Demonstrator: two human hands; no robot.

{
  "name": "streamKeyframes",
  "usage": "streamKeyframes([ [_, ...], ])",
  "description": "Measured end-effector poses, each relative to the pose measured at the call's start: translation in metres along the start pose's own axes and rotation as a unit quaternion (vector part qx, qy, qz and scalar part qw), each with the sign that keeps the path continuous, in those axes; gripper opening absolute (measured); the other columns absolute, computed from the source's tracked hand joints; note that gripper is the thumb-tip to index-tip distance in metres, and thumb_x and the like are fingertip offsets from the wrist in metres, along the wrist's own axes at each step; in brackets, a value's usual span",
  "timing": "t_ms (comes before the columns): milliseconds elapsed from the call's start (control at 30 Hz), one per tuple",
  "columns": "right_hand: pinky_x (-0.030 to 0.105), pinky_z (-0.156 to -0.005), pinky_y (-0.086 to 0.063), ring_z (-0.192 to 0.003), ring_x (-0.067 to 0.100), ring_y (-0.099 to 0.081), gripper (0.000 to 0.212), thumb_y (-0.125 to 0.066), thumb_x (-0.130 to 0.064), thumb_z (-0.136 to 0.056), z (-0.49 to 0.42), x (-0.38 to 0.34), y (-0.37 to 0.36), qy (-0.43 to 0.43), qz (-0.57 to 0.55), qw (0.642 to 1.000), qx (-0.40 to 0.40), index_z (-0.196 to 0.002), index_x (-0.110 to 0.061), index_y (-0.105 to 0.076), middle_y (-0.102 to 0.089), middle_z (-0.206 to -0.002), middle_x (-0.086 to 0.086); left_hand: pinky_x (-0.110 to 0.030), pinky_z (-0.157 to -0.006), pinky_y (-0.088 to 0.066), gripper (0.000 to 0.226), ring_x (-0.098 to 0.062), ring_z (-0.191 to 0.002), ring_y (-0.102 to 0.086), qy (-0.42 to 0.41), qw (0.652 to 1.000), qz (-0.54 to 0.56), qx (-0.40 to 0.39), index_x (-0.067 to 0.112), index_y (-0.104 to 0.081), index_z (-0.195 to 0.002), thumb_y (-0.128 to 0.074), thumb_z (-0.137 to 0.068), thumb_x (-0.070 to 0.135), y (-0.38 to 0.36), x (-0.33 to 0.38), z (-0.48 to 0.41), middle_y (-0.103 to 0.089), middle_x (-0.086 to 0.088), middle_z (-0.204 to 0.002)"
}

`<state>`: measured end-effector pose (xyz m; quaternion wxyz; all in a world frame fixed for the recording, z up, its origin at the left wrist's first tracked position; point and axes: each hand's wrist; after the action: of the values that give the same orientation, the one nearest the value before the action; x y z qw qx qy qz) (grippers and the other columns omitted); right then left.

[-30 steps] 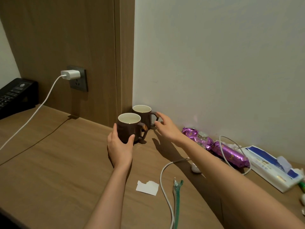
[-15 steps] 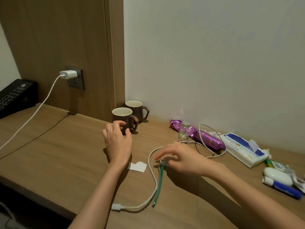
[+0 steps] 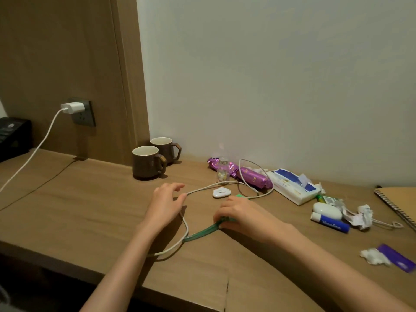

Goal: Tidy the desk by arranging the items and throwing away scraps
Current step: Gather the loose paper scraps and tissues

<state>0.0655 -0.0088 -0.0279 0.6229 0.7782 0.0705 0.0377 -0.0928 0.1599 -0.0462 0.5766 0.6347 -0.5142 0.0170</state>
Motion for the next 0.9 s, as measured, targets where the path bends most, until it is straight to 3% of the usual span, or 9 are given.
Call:
streamKeyframes([
  [200,0.025,-0.087,-0.048,-0.099,0.005,-0.052,0.02,-0.06,-0.027,-0.091,0.071,0.034,0.013,-0.154,-0.022,0.988,-0.004,-0.11,-0.029,-0.065,-0.061,-0.108,-0.01,-0.044,-0.105,-0.035,0.049,-0.027,-0.128,-0.04,0.009,0.993,-0.103,-0.053,0.026,-0.043,-0.139,-0.053,-0.092,0.035,-0.014,0.025,0.005,-0.051,-0.004,-0.136],
  [333,0.027,-0.088,-0.049,-0.095,0.004,-0.053,0.02,-0.06,-0.029,-0.092,0.115,0.051,0.023,-0.241,-0.016,0.97,-0.001,-0.111,-0.029,-0.066,-0.061,-0.105,-0.011,-0.044,-0.104,-0.033,0.049,-0.028,-0.128,-0.038,0.015,0.986,-0.146,-0.075,0.024,-0.04,-0.14,-0.052,-0.093,0.032,-0.026,0.039,0.005,-0.052,-0.005,-0.135],
  [467,0.019,-0.086,-0.047,-0.094,0.003,-0.052,0.026,-0.059,-0.028,-0.092,0.146,0.061,0.029,-0.304,0.004,0.953,0.009,-0.117,-0.028,-0.065,-0.061,-0.106,-0.01,-0.043,-0.102,-0.033,0.044,-0.028,-0.125,-0.041,0.017,0.983,-0.168,-0.07,0.023,-0.044,-0.136,-0.052,-0.093,0.028,-0.036,0.045,0.004,-0.052,-0.006,-0.132],
  [600,0.022,-0.088,-0.048,-0.099,0.005,-0.054,0.029,-0.059,-0.027,-0.092,0.161,0.064,0.033,-0.343,0.009,0.939,0.005,-0.12,-0.028,-0.064,-0.061,-0.11,-0.008,-0.041,-0.101,-0.035,0.043,-0.028,-0.123,-0.041,0.018,0.983,-0.174,-0.046,0.022,-0.046,-0.135,-0.052,-0.093,0.027,-0.045,0.046,0.002,-0.049,-0.007,-0.133],
  [700,0.022,-0.089,-0.046,-0.105,0.007,-0.055,0.028,-0.06,-0.031,-0.091,0.156,0.066,0.036,-0.345,-0.018,0.936,0.059,-0.119,-0.029,-0.065,-0.062,-0.113,-0.01,-0.04,-0.1,-0.036,0.042,-0.027,-0.122,-0.041,0.007,0.988,-0.154,-0.019,0.022,-0.047,-0.135,-0.05,-0.093,0.026,-0.05,0.056,-0.001,-0.051,-0.006,-0.131],
  [800,0.029,-0.098,-0.042,-0.119,0.011,-0.049,0.032,-0.056,-0.031,-0.092,0.134,0.07,0.039,-0.359,-0.012,0.928,0.104,-0.123,-0.026,-0.062,-0.058,-0.126,-0.008,-0.037,-0.095,-0.038,0.036,-0.023,-0.116,-0.045,-0.058,0.993,-0.082,0.055,0.02,-0.052,-0.13,-0.049,-0.094,0.024,-0.06,0.076,-0.003,-0.055,-0.004,-0.125],
  [900,0.034,-0.097,-0.044,-0.122,0.017,-0.048,0.035,-0.053,-0.031,-0.093,0.106,0.081,0.036,-0.385,0.015,0.916,0.113,-0.127,-0.023,-0.059,-0.056,-0.133,-0.003,-0.036,-0.084,-0.044,0.023,-0.023,-0.101,-0.05,-0.145,0.983,-0.037,0.108,0.016,-0.062,-0.112,-0.052,-0.091,0.019,-0.076,0.105,-0.008,-0.059,-0.004,-0.109],
])
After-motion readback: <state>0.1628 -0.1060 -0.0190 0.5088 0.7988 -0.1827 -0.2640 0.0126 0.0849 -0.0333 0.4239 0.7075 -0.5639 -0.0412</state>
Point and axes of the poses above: each hand's wrist, its own z-axis away from the middle knuckle, its own y-axis out of the back of the hand, x = y × z
